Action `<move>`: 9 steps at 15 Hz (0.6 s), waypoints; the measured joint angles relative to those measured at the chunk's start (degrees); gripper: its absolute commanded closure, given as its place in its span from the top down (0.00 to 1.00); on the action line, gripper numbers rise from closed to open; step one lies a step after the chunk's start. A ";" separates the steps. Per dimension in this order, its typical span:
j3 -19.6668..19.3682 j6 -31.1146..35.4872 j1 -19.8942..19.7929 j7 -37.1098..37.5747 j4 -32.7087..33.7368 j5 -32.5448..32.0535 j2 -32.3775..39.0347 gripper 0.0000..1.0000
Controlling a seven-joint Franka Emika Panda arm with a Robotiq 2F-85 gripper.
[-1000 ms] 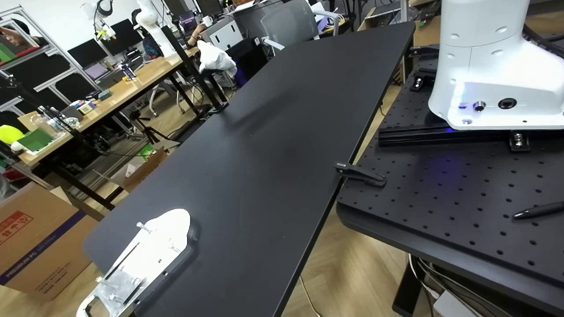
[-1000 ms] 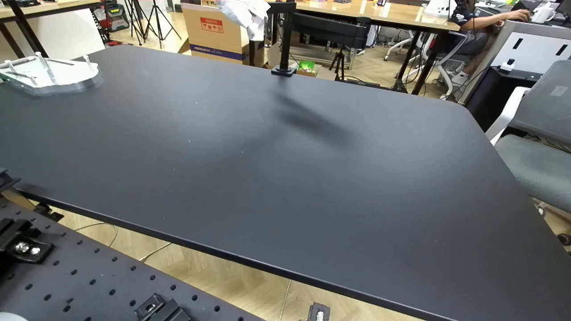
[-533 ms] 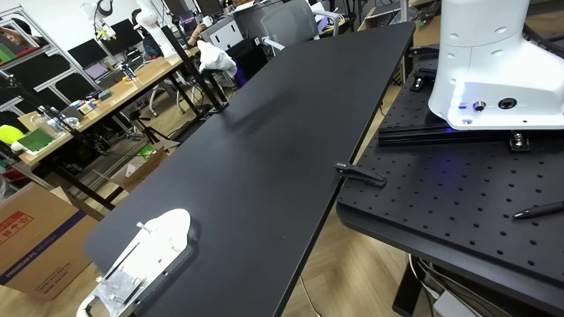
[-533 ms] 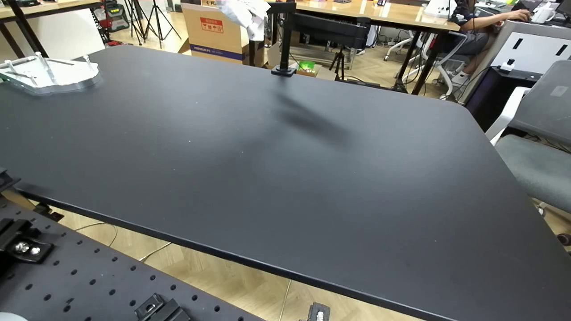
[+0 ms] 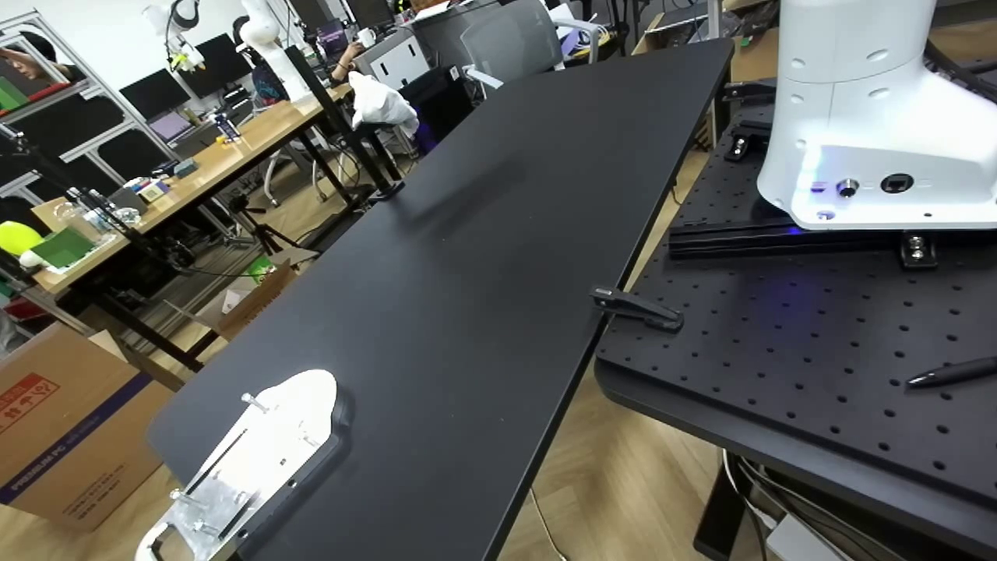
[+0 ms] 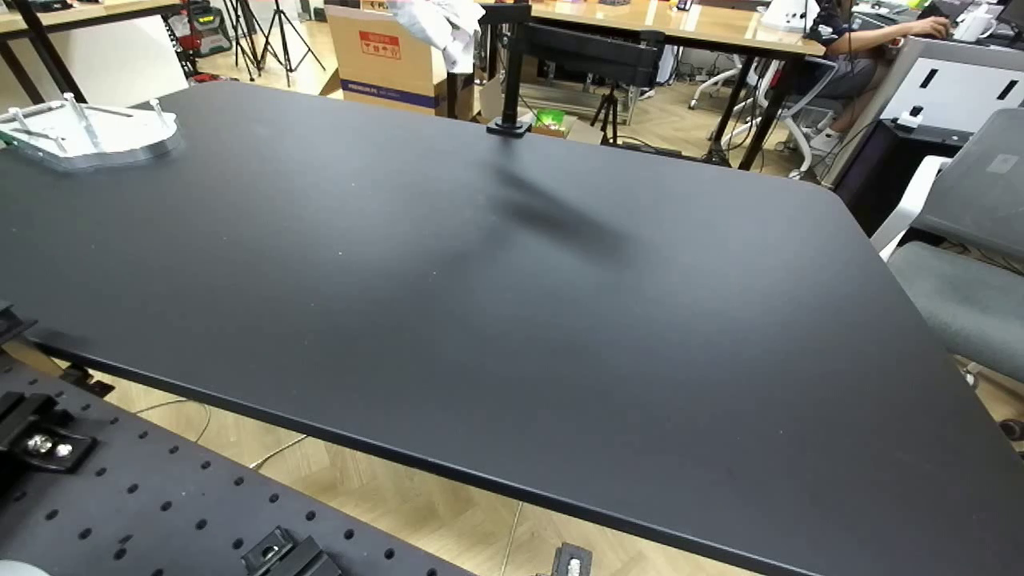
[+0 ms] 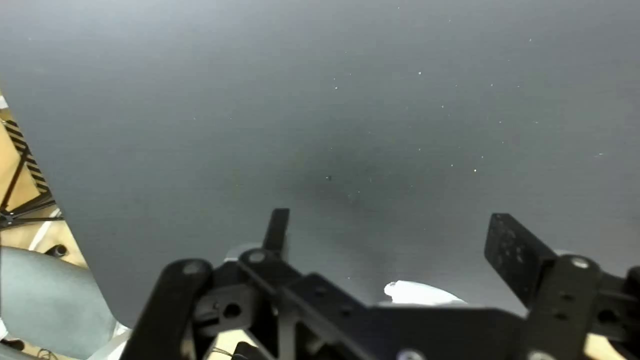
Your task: Move the white towel from the black hanger and place it on the table
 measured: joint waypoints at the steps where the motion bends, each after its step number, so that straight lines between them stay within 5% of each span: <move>1: -0.53 0.12 0.26 -2.06 2.15 0.00 2.91 1.00; 5: -2.67 -0.80 2.74 -12.12 11.72 1.99 13.78 1.00; 9: -3.17 -3.18 3.41 -13.71 16.68 2.68 17.77 1.00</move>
